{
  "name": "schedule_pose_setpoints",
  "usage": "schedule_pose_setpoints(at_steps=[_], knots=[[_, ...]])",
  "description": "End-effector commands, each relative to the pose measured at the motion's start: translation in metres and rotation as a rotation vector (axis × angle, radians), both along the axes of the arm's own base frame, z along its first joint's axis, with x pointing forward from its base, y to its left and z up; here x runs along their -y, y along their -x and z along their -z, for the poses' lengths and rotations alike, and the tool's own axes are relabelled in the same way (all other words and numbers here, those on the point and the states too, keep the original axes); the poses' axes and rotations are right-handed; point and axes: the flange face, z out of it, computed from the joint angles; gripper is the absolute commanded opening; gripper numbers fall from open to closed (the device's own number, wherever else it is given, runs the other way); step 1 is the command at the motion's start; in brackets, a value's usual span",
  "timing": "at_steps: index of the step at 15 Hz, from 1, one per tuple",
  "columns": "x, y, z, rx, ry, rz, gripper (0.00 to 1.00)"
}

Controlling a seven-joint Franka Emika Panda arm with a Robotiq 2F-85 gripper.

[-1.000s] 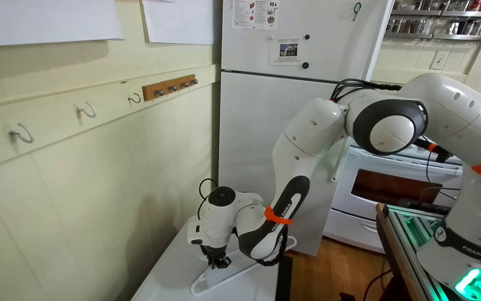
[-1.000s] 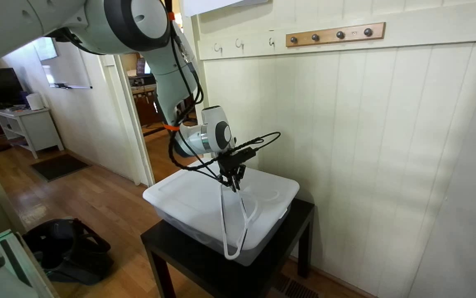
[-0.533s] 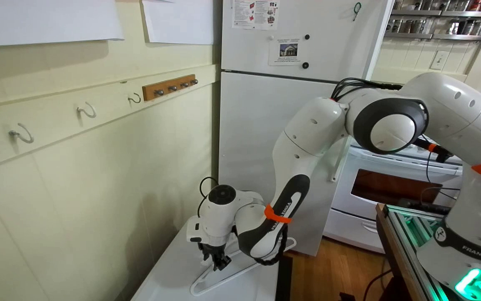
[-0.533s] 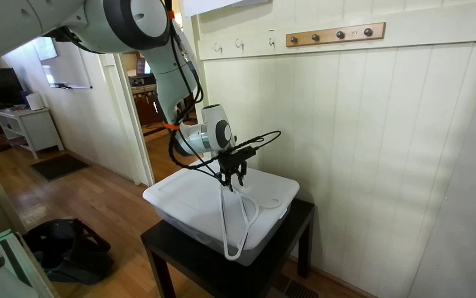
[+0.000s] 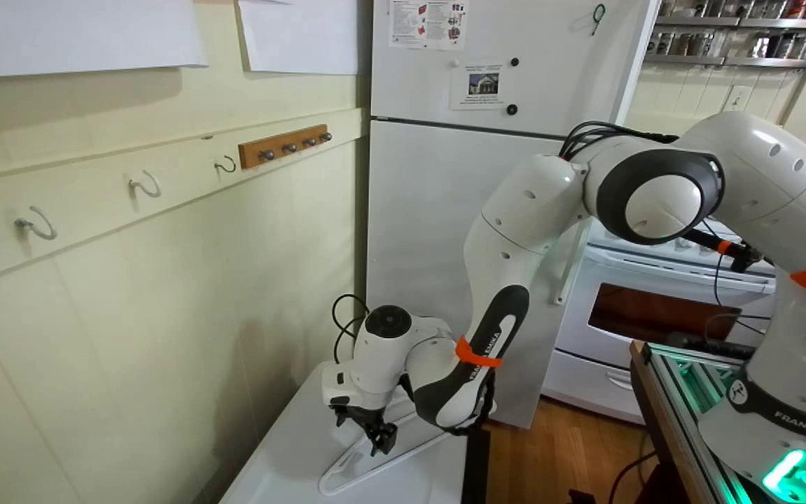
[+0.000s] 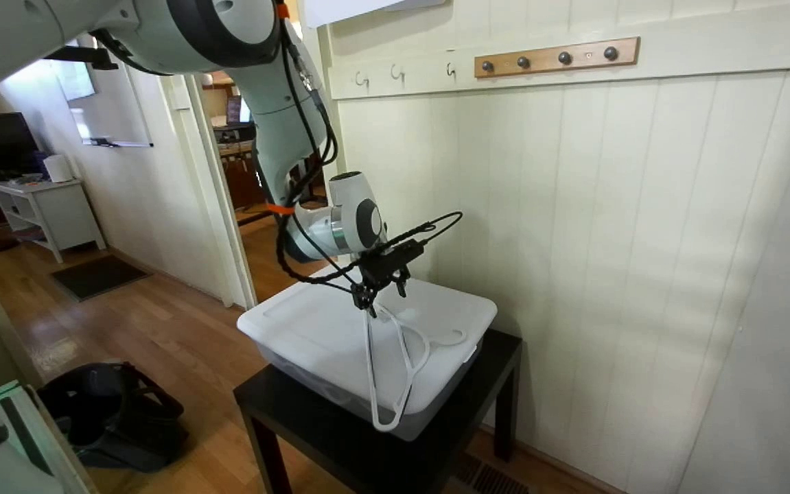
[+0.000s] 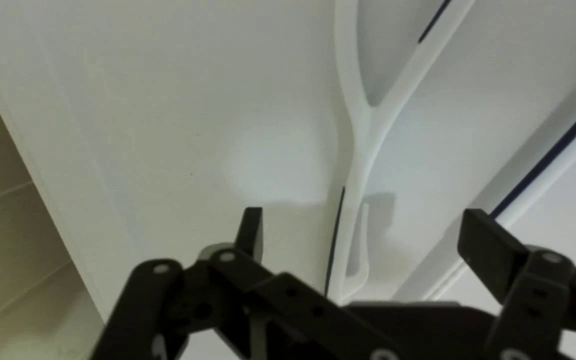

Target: Put the hanger on the hook

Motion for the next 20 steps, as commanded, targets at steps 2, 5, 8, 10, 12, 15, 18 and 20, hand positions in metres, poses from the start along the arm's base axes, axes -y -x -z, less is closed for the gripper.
schedule_pose_setpoints(at_steps=[2, 5, 8, 10, 12, 15, 18, 20], knots=[[0.006, 0.012, 0.014, -0.003, 0.016, -0.145, 1.00], [0.010, 0.013, 0.014, -0.001, 0.039, -0.171, 1.00], [0.022, 0.014, 0.005, -0.026, 0.009, -0.026, 1.00], [0.032, 0.017, 0.002, -0.035, -0.002, 0.063, 1.00], [0.042, 0.020, 0.003, -0.052, -0.018, 0.156, 1.00], [0.054, 0.029, 0.008, -0.100, -0.041, 0.272, 1.00], [0.065, 0.047, 0.008, -0.138, -0.064, 0.379, 1.00], [0.072, 0.056, 0.008, -0.139, -0.086, 0.437, 1.00]])
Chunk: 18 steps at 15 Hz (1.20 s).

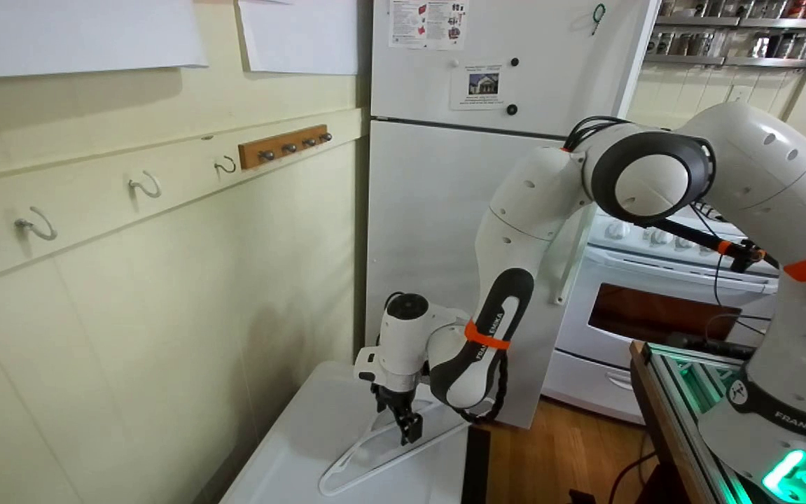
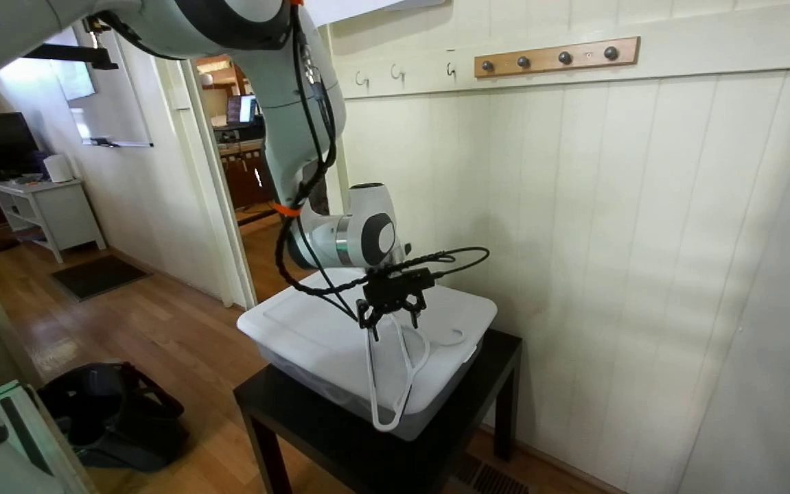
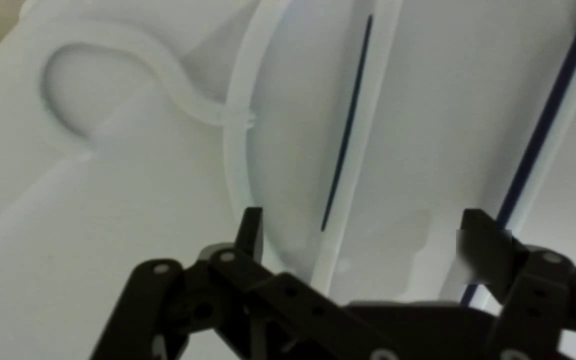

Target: Put the hanger on the hook

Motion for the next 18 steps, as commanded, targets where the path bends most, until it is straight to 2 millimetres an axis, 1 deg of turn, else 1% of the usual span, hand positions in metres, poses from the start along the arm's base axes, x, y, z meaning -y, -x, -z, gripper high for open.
schedule_pose_setpoints(at_steps=[1, 3, 4, 5, 6, 7, 8, 9, 10, 11, 12, 14, 15, 16, 18], knots=[[0.009, 0.023, -0.008, -0.040, -0.037, 0.120, 1.00], [0.015, 0.027, -0.005, -0.044, -0.058, 0.167, 1.00], [0.017, 0.029, -0.004, -0.041, -0.059, 0.190, 0.95], [0.020, 0.029, -0.003, -0.042, -0.066, 0.207, 0.81], [0.024, 0.029, -0.001, -0.034, -0.071, 0.221, 0.71], [0.026, 0.028, 0.001, -0.028, -0.072, 0.231, 0.70], [0.028, 0.027, 0.001, -0.022, -0.071, 0.239, 0.67], [0.030, 0.025, 0.002, -0.010, -0.071, 0.240, 0.86], [0.031, 0.024, 0.002, 0.000, -0.073, 0.242, 0.90], [0.031, 0.022, 0.002, 0.011, -0.076, 0.243, 0.78], [0.030, 0.021, 0.002, 0.023, -0.077, 0.241, 0.53], [0.030, 0.018, 0.002, 0.048, -0.078, 0.232, 0.53], [0.030, 0.017, 0.002, 0.059, -0.078, 0.225, 0.55], [0.030, 0.017, 0.003, 0.069, -0.081, 0.222, 0.82], [0.030, 0.015, 0.006, 0.084, -0.083, 0.215, 0.82]])
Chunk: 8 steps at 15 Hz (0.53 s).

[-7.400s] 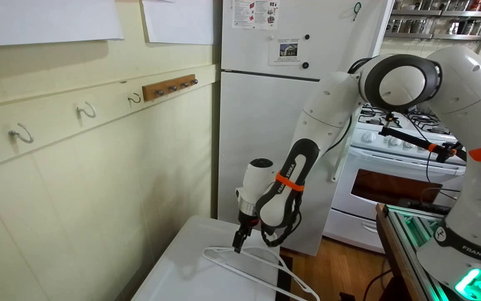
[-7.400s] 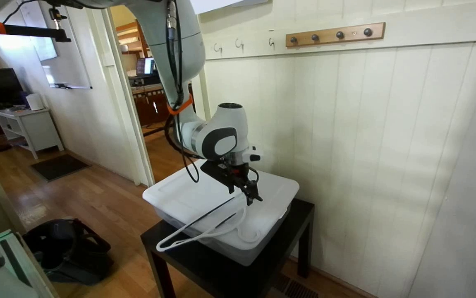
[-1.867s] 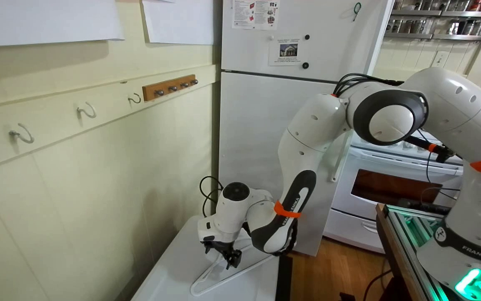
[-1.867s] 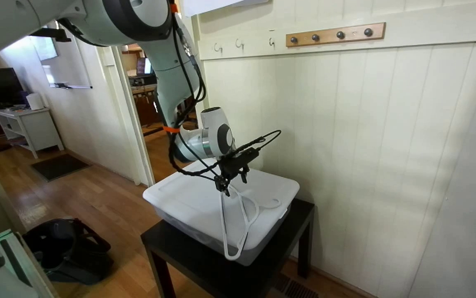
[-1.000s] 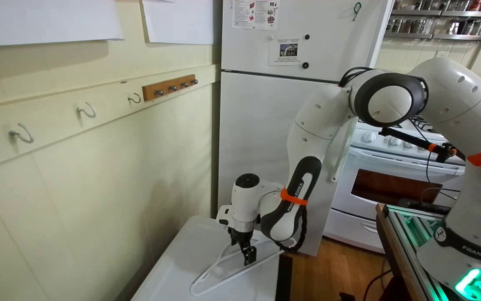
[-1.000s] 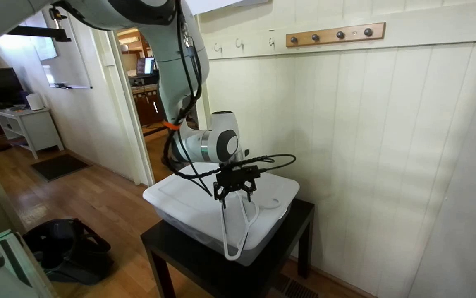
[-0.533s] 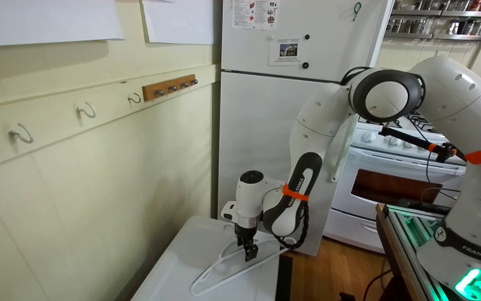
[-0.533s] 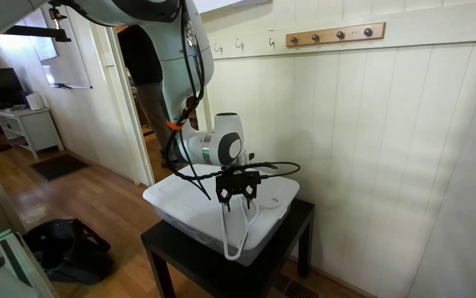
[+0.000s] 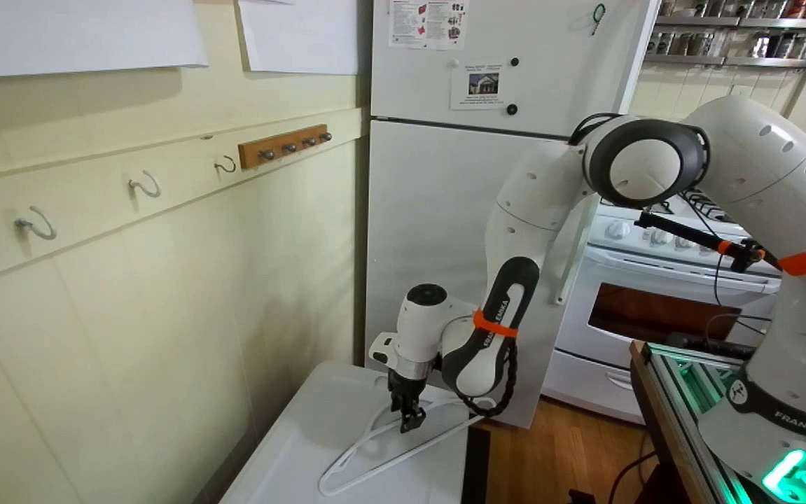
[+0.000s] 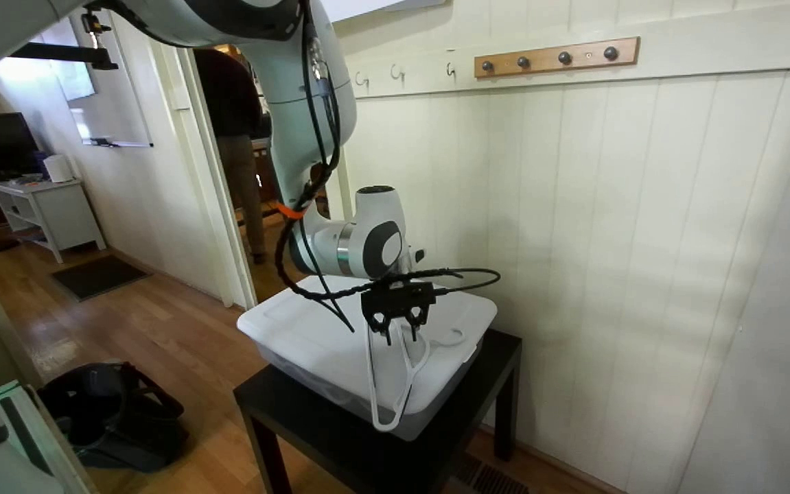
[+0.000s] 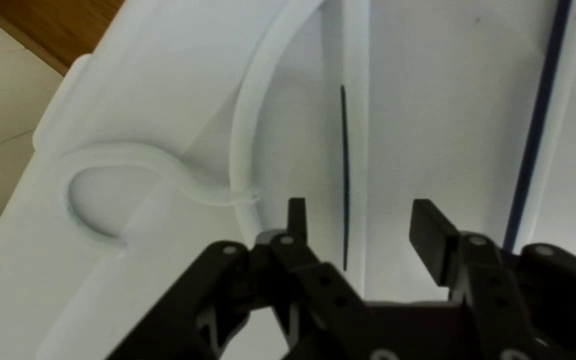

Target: Put the hanger on the hook

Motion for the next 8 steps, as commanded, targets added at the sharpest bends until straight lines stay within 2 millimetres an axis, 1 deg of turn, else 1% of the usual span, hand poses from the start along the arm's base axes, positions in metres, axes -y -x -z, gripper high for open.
schedule_pose_setpoints(at_steps=[1, 2, 3, 5, 6, 8], knots=[[-0.0021, -0.0019, 0.0102, 0.039, -0.002, -0.004, 0.46], [-0.0022, -0.0026, 0.0115, 0.049, 0.000, -0.008, 0.42], [-0.0023, -0.0027, 0.0132, 0.053, 0.001, -0.010, 0.41], [-0.0023, -0.0032, 0.0169, 0.059, 0.000, -0.013, 0.25], [-0.0026, -0.0036, 0.0188, 0.060, 0.000, -0.016, 0.15], [-0.0041, -0.0038, 0.0176, 0.061, 0.005, -0.026, 0.02]])
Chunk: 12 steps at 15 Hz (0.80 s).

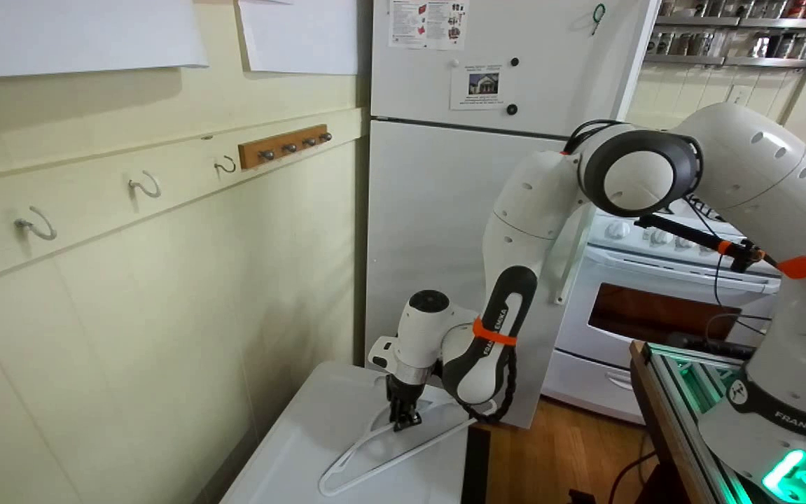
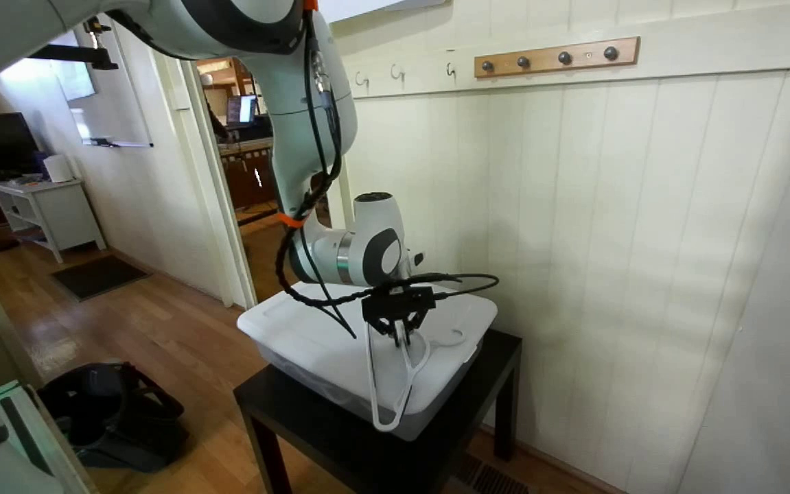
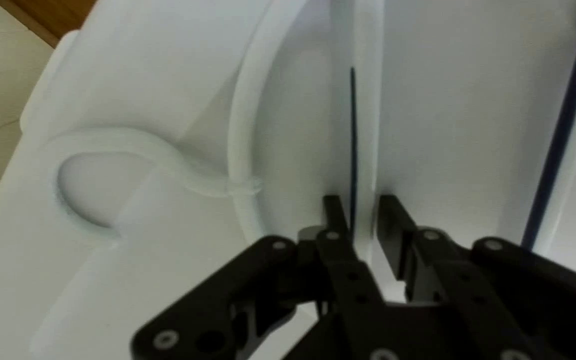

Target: Put the hanger on the hook

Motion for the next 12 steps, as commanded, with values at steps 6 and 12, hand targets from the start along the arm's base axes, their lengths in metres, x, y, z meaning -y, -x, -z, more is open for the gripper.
schedule_pose_setpoints(at_steps=[6, 12], knots=[[-0.008, -0.007, -0.023, 0.056, 0.118, -0.113, 0.03], [-0.043, -0.018, -0.060, 0.165, 0.300, -0.290, 0.03]])
